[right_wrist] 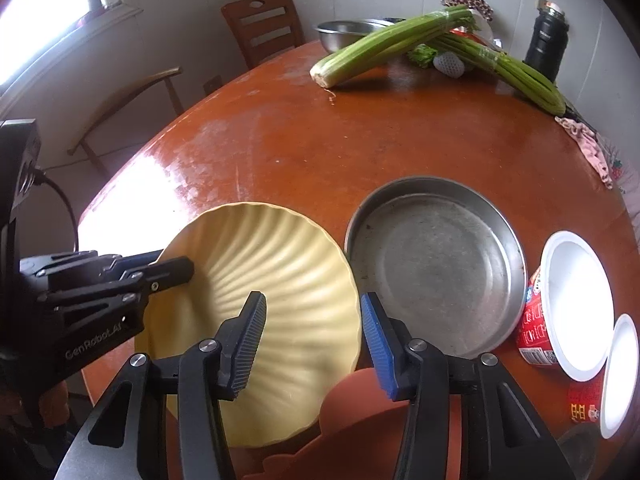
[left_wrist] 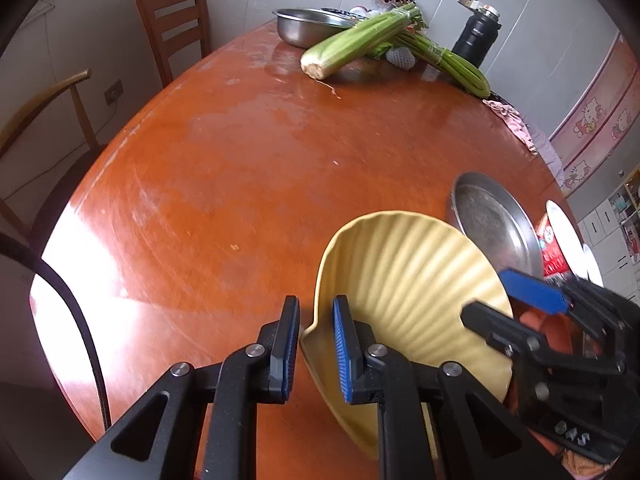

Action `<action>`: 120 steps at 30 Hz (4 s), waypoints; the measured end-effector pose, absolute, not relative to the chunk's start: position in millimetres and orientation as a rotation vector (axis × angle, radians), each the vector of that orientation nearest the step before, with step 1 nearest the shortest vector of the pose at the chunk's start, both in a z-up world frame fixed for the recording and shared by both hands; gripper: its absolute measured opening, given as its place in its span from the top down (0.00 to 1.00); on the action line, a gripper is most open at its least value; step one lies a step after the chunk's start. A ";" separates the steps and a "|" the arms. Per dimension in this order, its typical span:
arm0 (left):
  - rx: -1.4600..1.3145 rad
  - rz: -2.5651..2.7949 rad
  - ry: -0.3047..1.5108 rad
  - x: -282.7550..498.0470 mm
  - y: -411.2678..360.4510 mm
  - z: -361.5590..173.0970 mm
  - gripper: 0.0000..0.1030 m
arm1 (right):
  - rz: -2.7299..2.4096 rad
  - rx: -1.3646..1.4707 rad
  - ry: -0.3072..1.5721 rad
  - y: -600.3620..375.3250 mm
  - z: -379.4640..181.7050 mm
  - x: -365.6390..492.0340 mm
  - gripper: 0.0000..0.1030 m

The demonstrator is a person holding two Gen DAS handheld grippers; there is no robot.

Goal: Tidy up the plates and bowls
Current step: 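Lift the yellow shell plate with the left tool and carry it across the table, then lower the yellow shell plate onto the table and open the left tool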

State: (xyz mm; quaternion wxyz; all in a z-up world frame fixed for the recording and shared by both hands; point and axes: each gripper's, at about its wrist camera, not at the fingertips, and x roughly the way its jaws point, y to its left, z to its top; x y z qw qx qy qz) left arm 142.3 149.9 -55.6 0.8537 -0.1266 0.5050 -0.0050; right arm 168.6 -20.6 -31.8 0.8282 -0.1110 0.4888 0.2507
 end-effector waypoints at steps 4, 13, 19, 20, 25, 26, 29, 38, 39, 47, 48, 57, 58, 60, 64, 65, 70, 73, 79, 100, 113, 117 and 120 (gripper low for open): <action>-0.264 -0.007 1.062 152.4 161.5 -55.5 0.82 | 0.555 -0.240 1.037 -13.8 -31.0 166.2 0.50; -0.252 0.003 1.059 178.8 181.2 -55.6 0.77 | 0.616 -0.248 1.047 1.1 -30.0 159.4 0.50; -0.227 0.004 1.062 194.8 186.3 -54.5 0.73 | 0.639 -0.259 1.053 12.4 -30.1 153.8 0.50; -0.225 0.005 1.060 197.7 187.2 -53.6 0.72 | 0.643 -0.258 1.054 13.7 -29.8 153.1 0.50; -0.200 -0.003 1.047 211.6 188.1 -51.9 0.69 | 0.663 -0.238 1.065 19.1 -29.2 150.0 0.50; -0.192 -0.001 1.046 213.8 187.6 -51.9 0.68 | 0.670 -0.234 1.066 20.4 -28.6 149.3 0.50; -0.169 -0.003 1.043 219.6 187.3 -51.9 0.66 | 0.676 -0.223 1.069 25.1 -27.8 149.3 0.49; -0.148 -0.024 1.040 232.3 190.8 -52.7 0.60 | 0.692 -0.184 1.074 36.5 -25.5 145.3 0.48; -0.161 -0.027 1.037 232.1 192.9 -52.4 0.60 | 0.692 -0.174 1.076 36.8 -25.3 144.9 0.48; -0.183 -0.020 1.039 226.3 197.7 -53.0 0.60 | 0.742 -0.088 1.098 38.9 -24.6 139.3 0.49; -0.181 -0.016 1.041 225.2 197.7 -52.8 0.60 | 0.741 -0.087 1.098 38.7 -24.7 138.7 0.49; -0.151 0.029 0.994 212.5 199.8 -40.4 0.60 | 0.698 -0.083 1.094 29.1 -22.5 142.4 0.49; -0.145 0.035 0.985 210.5 199.5 -38.0 0.60 | 0.703 -0.080 1.089 27.7 -20.7 141.8 0.49; -0.149 0.043 0.977 207.2 200.0 -35.0 0.57 | 0.703 -0.073 1.079 25.4 -17.2 140.2 0.49; -0.151 0.044 0.951 198.4 197.1 -24.9 0.53 | 0.698 -0.072 1.062 21.0 -10.5 136.8 0.49; -0.146 0.048 0.947 196.5 195.8 -22.9 0.53 | 0.695 -0.072 1.056 19.0 -9.0 135.6 0.49; -0.130 0.058 0.919 184.9 186.8 -11.2 0.51 | 0.662 -0.087 1.021 10.2 0.1 133.1 0.49; -0.117 0.065 0.898 175.6 180.7 -4.4 0.50 | 0.649 -0.085 1.002 2.2 5.1 132.2 0.49; -0.117 0.072 0.875 159.7 170.2 7.7 0.49 | 0.631 -0.085 0.972 -12.1 14.6 128.3 0.48; -0.098 0.031 0.788 112.5 111.4 51.9 0.41 | 0.579 -0.090 0.837 -76.2 55.8 113.5 0.41; -0.103 0.026 0.783 89.2 70.8 52.6 0.41 | 0.563 -0.135 0.817 -132.3 62.1 107.9 0.41; -0.126 0.022 0.808 81.6 61.3 42.8 0.41 | 0.573 -0.149 0.838 -144.3 55.9 109.1 0.41; -0.132 0.017 0.823 74.5 55.9 36.4 0.41 | 0.590 -0.166 0.849 -149.9 51.2 107.9 0.41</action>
